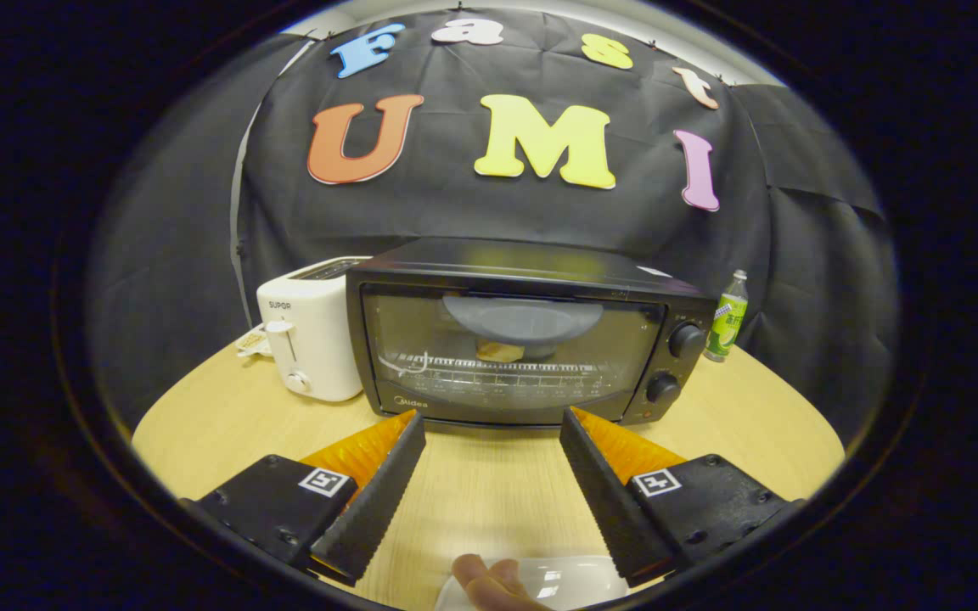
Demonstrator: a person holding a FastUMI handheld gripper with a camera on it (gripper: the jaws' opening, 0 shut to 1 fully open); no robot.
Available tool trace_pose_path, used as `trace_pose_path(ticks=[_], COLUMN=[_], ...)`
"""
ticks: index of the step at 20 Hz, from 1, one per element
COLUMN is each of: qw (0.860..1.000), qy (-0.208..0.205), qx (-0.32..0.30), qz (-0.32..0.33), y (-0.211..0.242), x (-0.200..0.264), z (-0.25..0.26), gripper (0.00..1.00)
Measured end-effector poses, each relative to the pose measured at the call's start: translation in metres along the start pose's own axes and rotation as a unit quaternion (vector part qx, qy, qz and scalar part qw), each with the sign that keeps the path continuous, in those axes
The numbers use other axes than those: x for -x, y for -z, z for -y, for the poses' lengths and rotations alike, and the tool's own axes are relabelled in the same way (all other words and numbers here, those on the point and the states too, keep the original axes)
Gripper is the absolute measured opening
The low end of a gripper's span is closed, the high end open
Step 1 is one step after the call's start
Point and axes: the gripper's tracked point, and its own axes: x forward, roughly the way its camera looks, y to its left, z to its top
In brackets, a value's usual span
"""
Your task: Open the toaster oven, put the food inside, and close the toaster oven door.
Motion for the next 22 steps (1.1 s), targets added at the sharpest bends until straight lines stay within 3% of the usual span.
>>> trace_pose_path(ticks=[11,20,22], qw=[0.999,0.991,0.989], qy=[-0.029,-0.030,-0.051], qx=[-0.012,-0.025,-0.031], qz=[0.012,0.127,0.134], y=[-0.038,-0.159,-0.185], x=[0.081,0.220,0.252], z=[0.008,0.055,0.046], gripper=[1.00,1.00,1.00])
